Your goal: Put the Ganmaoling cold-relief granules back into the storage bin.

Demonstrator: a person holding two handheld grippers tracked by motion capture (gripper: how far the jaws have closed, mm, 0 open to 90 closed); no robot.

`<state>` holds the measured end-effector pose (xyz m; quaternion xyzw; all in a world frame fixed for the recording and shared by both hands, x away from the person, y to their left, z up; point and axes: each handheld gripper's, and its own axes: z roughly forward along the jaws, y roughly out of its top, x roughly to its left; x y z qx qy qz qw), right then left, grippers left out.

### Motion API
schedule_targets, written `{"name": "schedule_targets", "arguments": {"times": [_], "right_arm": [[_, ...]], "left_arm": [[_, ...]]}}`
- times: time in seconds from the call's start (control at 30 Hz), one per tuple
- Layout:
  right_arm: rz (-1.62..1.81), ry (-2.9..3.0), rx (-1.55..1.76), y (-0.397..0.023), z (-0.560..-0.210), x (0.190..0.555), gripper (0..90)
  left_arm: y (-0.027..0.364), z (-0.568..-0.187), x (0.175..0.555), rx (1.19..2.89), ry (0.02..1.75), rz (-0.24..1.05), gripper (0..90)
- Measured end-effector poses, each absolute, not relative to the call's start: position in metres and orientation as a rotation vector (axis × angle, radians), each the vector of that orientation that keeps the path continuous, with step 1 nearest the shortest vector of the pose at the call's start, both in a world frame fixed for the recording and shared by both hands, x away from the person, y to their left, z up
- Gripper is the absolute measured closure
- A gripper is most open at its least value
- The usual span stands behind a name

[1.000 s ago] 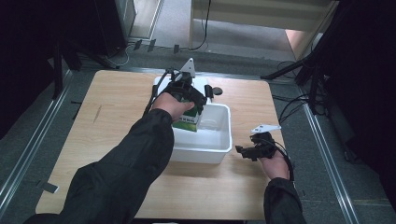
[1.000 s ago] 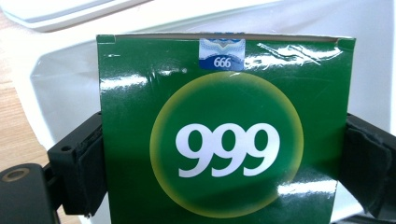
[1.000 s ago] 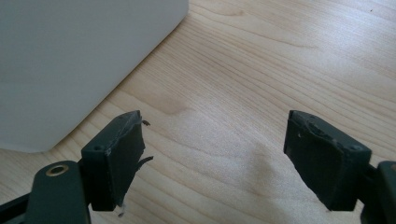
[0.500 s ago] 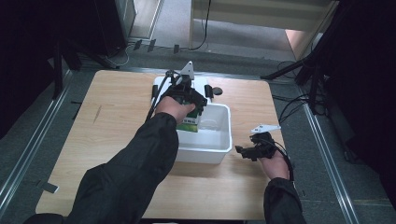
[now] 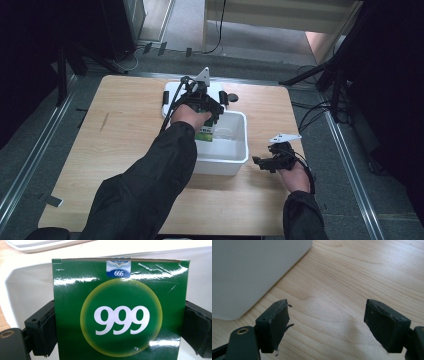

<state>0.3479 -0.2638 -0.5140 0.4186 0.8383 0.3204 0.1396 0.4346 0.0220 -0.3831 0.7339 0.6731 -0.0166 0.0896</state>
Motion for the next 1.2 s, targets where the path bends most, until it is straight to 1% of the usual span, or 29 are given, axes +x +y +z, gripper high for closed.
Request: {"name": "schedule_targets", "arguments": {"times": [0.33, 0.83, 0.97, 1.2], "right_arm": [[0.926, 2.416, 1.22, -0.267, -0.514, 0.344, 20.1], [0.925, 2.422, 1.215, -0.266, -0.515, 0.346, 20.1], [0.926, 2.422, 1.217, -0.265, -0.514, 0.346, 20.1], [0.924, 2.426, 1.211, -0.265, -0.515, 0.346, 20.1]], "left_arm": [[0.027, -0.388, 0.437, 2.196, 2.022, -0.014, 5.2], [0.029, -0.395, 0.439, 2.187, 2.037, -0.024, 4.6], [0.029, -0.394, 0.439, 2.186, 2.031, -0.024, 3.3], [0.031, -0.389, 0.438, 2.18, 2.01, -0.037, 3.4]]}}
